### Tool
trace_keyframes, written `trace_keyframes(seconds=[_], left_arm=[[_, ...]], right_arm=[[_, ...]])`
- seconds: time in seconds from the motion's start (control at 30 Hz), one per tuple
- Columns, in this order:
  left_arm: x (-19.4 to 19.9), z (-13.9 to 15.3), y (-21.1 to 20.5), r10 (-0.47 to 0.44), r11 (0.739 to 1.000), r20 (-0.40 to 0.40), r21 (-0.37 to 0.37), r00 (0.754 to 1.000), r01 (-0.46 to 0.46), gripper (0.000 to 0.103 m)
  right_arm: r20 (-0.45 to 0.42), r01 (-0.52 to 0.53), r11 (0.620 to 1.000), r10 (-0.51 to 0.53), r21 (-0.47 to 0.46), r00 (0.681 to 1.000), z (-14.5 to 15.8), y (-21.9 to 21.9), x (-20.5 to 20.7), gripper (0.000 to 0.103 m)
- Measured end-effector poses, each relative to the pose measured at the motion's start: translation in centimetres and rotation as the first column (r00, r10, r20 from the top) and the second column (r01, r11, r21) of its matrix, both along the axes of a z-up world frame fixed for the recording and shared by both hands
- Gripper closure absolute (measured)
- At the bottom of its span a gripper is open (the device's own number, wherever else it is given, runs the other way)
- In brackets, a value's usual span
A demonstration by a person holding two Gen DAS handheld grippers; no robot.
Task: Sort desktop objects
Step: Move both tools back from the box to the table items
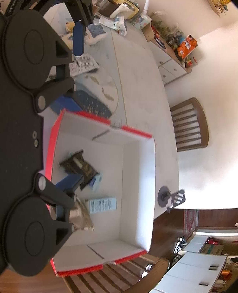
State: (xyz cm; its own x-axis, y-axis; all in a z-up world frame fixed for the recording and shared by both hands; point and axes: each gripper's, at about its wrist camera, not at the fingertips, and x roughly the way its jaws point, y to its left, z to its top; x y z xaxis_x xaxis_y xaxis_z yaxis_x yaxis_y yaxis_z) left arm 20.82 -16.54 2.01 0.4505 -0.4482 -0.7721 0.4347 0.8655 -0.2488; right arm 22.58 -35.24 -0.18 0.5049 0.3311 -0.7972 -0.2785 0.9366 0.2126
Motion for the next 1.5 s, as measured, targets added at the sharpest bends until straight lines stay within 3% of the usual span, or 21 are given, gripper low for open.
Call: trace_keyframes(seconds=[0.13, 0.23, 0.83, 1.13, 1.5], left_arm=[[-0.8, 0.0, 2.3, 0.025, 1.000, 0.004, -0.010, 1.000, -0.025, 0.012], [-1.3, -0.3, 4.2, 0.039, 0.999, 0.002, -0.015, 0.999, -0.039, 0.000], [-3.5, -2.8, 15.3, 0.188, 0.982, 0.006, -0.005, 0.982, -0.188, 0.000], [-4.5, -4.1, 19.2, 0.205, 0.978, 0.029, 0.037, 0.978, -0.206, 0.000], [-5.2, -6.4, 23.5, 0.244, 0.969, 0.003, 0.029, 0.970, -0.244, 0.000]], right_arm=[[0.011, -0.020, 1.000, 0.020, 0.000, 1.000, 0.2, 2.2, -1.0, 0.027], [0.009, -0.034, 0.999, 0.034, 0.001, 0.999, 0.1, 3.8, -1.6, 0.026], [0.001, -0.147, 0.989, 0.147, -0.013, 0.989, -1.5, 13.6, -5.3, 0.025], [-0.007, -0.188, 0.982, 0.188, -0.034, 0.982, -2.5, 17.9, -6.2, 0.025], [-0.039, -0.231, 0.972, 0.229, -0.047, 0.973, -3.8, 21.9, -6.6, 0.025]])
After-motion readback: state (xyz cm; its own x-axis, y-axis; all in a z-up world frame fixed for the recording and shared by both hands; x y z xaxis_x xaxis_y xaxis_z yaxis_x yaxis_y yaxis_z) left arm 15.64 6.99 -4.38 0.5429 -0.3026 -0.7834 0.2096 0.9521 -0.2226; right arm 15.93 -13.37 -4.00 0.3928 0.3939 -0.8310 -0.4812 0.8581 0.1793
